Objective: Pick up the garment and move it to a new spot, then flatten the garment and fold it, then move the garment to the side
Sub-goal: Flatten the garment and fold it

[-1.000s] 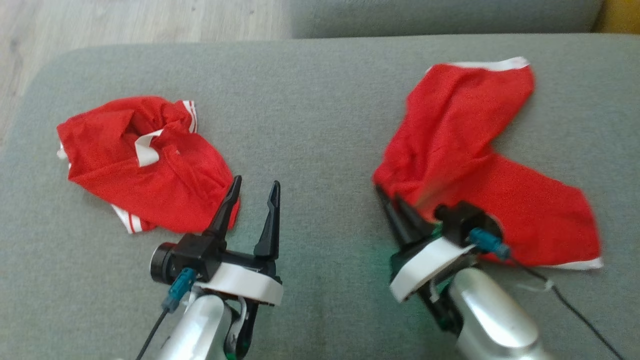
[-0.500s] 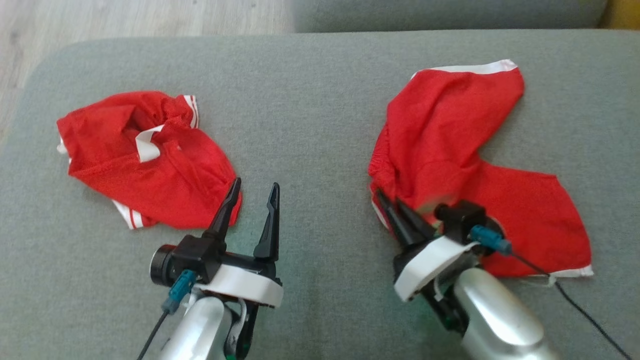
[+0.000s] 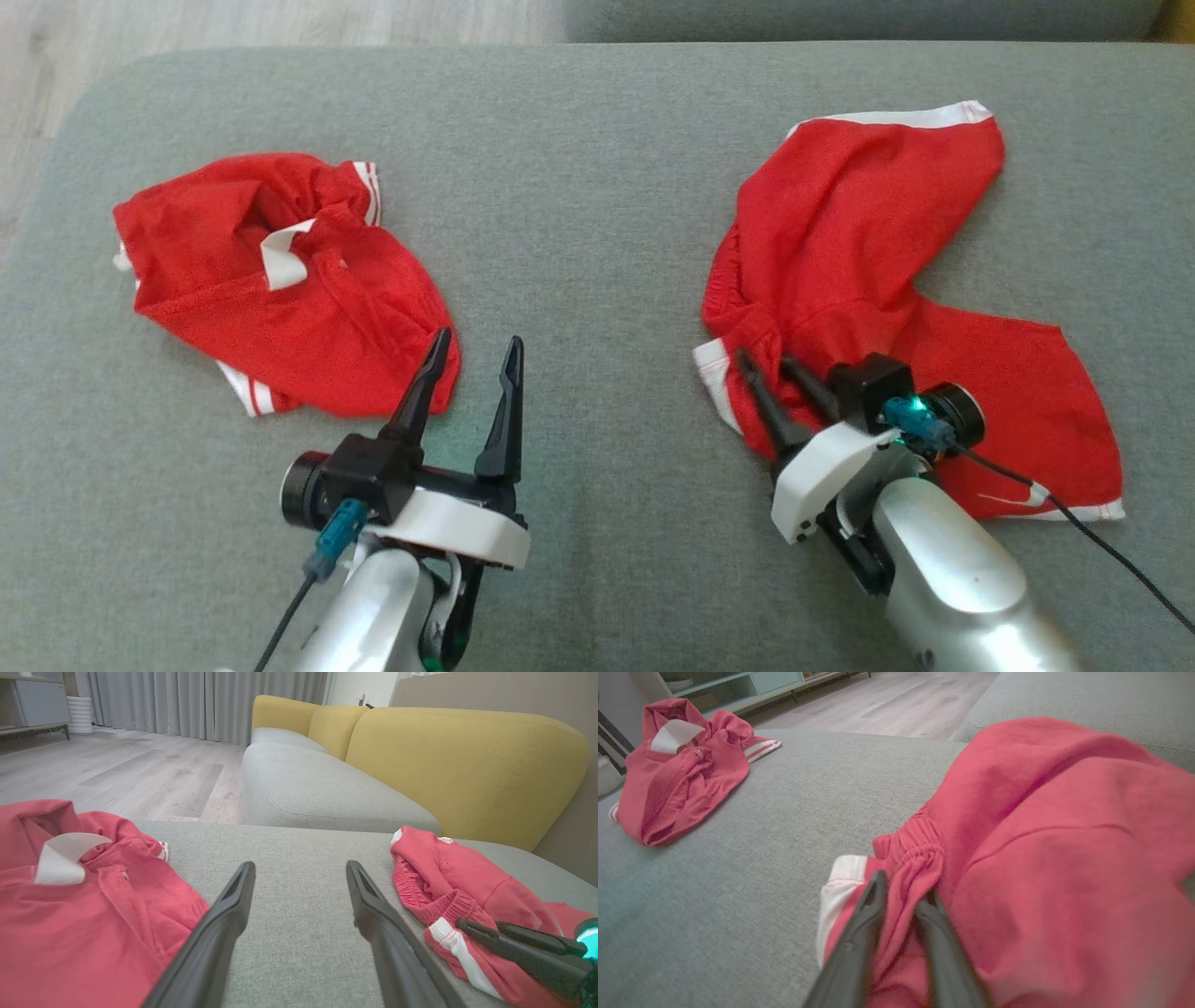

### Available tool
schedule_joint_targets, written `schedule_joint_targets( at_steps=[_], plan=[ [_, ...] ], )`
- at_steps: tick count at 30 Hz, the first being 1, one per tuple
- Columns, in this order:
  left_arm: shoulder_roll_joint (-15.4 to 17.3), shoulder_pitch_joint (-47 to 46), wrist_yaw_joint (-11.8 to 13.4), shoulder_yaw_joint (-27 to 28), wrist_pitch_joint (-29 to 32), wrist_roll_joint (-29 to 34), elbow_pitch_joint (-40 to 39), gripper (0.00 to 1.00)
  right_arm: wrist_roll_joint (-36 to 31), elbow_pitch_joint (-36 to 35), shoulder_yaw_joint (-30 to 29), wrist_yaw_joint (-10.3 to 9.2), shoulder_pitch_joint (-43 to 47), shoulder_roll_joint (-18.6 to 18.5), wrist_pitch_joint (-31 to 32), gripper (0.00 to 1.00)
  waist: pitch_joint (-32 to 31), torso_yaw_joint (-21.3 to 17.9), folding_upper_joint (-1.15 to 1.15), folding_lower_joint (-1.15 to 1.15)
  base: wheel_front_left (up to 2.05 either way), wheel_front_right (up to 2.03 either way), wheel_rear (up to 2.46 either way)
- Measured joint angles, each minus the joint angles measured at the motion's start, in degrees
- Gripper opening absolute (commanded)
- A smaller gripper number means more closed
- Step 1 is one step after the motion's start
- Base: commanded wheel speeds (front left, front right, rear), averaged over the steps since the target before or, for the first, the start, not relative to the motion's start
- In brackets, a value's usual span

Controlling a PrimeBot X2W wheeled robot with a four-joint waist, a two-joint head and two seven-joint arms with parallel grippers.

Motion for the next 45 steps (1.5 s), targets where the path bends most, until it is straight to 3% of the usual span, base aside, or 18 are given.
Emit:
schedule_joint_targets(
  at_steps=[4, 12, 28, 39, 45],
  plan=[
    [0.00, -0.34, 0.01, 0.05, 0.00, 0.00, 0.42, 1.00, -2.66, 0.90, -1.13, 0.00, -0.14, 0.22, -0.83, 1.00, -0.13, -0.87, 0.00, 0.00, 0.00, 0.00, 0.00],
    [-0.01, -0.52, -0.07, 1.13, 0.00, 0.02, 0.83, 1.00, -1.08, -3.77, -4.67, 0.00, 0.52, 0.67, -2.66, 1.00, -1.59, -4.15, 0.00, 0.00, 0.00, 0.00, 0.00],
    [-0.02, 1.07, -1.08, 2.85, 0.00, 0.11, 0.92, 1.00, -0.57, -20.94, -25.31, 0.00, 18.94, 1.13, -3.70, 1.00, -4.89, -10.33, 0.00, 0.00, 0.00, 0.00, 0.00],
    [-0.03, 1.60, -1.51, 2.92, 0.00, 0.12, 1.21, 1.00, 0.43, -21.96, -27.57, 0.00, 21.98, 2.00, -3.77, 1.00, -5.46, -11.36, 0.00, -0.01, 0.00, 0.00, 0.00],
    [-0.02, 1.60, -1.51, 2.74, 0.00, 0.12, 1.24, 1.00, 2.42, -17.36, -31.22, 0.00, 21.97, 2.02, -2.47, 1.00, -5.12, -11.14, 0.00, 0.00, 0.00, 0.00, 0.00]
  ],
)
